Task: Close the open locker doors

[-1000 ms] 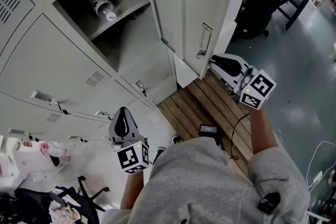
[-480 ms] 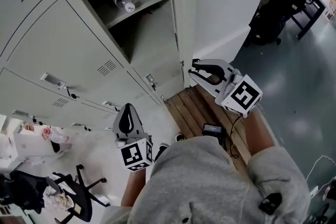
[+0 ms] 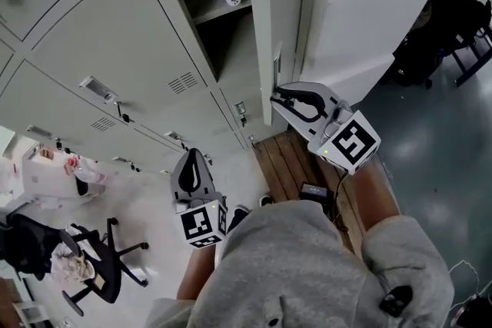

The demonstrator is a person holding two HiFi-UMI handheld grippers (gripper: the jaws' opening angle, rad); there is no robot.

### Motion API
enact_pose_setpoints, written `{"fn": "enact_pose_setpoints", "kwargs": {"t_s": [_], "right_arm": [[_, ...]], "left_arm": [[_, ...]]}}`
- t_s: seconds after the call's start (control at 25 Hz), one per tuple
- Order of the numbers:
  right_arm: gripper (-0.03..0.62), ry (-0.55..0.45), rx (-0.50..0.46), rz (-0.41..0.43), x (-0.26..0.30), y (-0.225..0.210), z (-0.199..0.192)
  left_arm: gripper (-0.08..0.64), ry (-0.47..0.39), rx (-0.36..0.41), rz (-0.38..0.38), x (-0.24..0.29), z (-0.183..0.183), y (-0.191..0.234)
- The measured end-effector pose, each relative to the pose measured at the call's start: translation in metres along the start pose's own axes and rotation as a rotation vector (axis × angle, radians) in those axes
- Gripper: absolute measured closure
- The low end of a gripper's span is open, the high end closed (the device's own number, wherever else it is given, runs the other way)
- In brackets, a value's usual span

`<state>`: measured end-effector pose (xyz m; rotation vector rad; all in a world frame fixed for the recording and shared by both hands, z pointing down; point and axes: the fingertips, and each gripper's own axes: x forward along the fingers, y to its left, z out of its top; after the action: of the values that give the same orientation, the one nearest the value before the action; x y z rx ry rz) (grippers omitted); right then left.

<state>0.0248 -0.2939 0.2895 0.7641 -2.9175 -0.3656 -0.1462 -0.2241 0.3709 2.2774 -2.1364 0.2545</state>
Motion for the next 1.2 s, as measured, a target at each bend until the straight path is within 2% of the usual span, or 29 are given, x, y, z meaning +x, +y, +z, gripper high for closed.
{"fn": "enact_pose_setpoints", "kwargs": {"t_s": [0.4, 0.76, 1.2], "right_arm": [[0.517, -0.028, -0.026, 0.009, 0.038, -0.007, 0.007], [0.517, -0.030, 0.009, -0.092, 0.080, -0.027, 0.005], [0.534, -0.004, 0.005, -0.115, 0.139, -0.042, 0.003]], "left_arm": [[0.549, 0.008, -0.015, 0.080, -0.008, -0.003, 0.022], [0.549, 0.033, -0.026, 0.128, -0.010, -0.013, 0.038], [0.549, 0.053, -0.035, 0.219, -0.016, -0.017, 0.080]]}}
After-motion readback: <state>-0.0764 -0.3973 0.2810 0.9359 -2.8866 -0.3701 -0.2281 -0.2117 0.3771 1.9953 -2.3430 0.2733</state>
